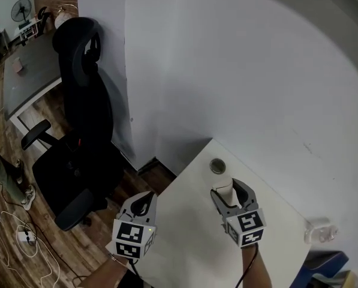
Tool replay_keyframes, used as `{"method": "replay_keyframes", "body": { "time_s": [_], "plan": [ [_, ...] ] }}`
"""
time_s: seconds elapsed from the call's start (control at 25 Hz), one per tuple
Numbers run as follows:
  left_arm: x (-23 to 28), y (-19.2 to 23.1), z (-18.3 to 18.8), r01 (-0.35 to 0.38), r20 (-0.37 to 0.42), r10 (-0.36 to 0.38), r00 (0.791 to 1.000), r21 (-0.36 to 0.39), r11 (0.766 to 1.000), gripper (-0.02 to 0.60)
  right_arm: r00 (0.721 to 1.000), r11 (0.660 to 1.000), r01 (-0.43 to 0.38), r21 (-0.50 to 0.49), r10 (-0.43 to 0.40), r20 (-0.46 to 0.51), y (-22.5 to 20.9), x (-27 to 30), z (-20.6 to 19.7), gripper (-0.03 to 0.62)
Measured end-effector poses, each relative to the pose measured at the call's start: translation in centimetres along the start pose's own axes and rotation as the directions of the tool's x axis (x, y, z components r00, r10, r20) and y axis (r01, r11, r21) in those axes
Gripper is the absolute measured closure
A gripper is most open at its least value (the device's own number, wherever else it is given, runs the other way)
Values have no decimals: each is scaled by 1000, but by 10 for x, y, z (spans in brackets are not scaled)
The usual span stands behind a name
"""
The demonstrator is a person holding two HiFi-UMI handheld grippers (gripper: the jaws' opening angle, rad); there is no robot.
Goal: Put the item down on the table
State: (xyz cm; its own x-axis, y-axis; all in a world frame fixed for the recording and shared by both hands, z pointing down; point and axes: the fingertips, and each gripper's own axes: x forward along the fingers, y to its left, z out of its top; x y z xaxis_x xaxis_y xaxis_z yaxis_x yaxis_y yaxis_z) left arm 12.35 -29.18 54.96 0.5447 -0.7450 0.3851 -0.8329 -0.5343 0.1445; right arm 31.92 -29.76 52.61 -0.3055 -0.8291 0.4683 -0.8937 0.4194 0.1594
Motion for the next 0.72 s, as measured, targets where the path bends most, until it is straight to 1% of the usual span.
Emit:
{"method": "replay_keyframes", "body": {
  "time_s": [0.44,0.72],
  "plan": [
    [9,12,-6,1,-24,-1,1000,-7,1000,566,995,995,-87,-50,84,-47,9,26,-3,301],
    [13,22,-9,-5,-37,5,999,-12,1000,566,985,984,-154,-95,145,-92,25,46,-3,301]
  ]
}}
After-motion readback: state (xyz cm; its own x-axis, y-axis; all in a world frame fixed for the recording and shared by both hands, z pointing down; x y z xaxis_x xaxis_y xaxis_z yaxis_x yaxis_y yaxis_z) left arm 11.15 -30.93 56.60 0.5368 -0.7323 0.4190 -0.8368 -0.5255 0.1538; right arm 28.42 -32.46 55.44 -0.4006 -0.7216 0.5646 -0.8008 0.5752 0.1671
